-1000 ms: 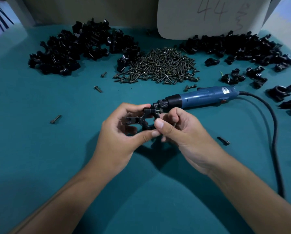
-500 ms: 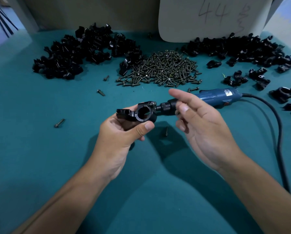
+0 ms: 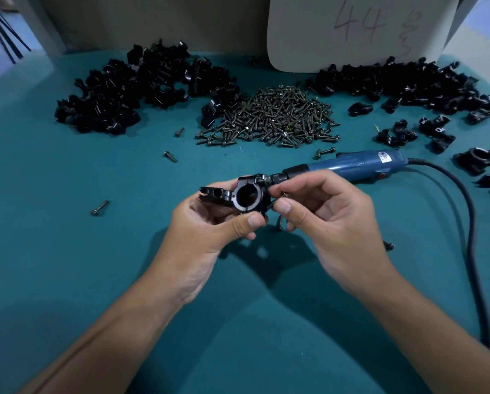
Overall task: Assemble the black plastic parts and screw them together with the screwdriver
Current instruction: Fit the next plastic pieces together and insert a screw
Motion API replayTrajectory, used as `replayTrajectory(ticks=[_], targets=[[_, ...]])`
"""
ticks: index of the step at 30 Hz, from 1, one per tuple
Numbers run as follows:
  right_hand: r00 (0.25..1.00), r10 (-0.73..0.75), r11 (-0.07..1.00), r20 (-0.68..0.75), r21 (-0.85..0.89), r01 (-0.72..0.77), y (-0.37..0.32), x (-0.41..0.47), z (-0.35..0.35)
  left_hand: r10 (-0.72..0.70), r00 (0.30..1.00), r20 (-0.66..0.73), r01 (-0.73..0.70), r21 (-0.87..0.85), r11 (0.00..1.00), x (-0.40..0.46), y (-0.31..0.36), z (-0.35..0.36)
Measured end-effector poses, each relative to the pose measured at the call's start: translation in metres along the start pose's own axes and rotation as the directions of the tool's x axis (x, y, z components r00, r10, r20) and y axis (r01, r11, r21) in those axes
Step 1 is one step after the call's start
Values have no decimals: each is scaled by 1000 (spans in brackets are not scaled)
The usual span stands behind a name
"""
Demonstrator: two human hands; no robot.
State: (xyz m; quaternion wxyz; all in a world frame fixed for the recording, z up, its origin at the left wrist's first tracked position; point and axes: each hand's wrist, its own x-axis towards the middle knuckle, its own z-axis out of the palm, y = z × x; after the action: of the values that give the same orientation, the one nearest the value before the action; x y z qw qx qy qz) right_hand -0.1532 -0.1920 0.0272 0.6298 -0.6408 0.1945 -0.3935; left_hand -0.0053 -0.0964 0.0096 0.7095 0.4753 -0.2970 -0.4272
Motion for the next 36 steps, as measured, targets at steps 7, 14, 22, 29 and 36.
replayTrajectory(ticks=[7,14,22,29,36], targets=[[999,32,998,34,45,-34,5,0,-1,155,988,21,-157,99,983,-2,1,5],[999,46,998,30,51,-47,8,1,0,123,981,151,-140,108,984,-3,-1,3],[998,60,998,22,29,-61,5,1,0,97,987,126,-114,139,984,1,-5,0],[998,-60,998,8,-7,60,5,-1,1,-10,992,129,9,7,1000,-1,-5,2],[974,-228,949,9,-221,224,10,-6,-1,-155,967,201,188,-157,969,-3,-1,0]])
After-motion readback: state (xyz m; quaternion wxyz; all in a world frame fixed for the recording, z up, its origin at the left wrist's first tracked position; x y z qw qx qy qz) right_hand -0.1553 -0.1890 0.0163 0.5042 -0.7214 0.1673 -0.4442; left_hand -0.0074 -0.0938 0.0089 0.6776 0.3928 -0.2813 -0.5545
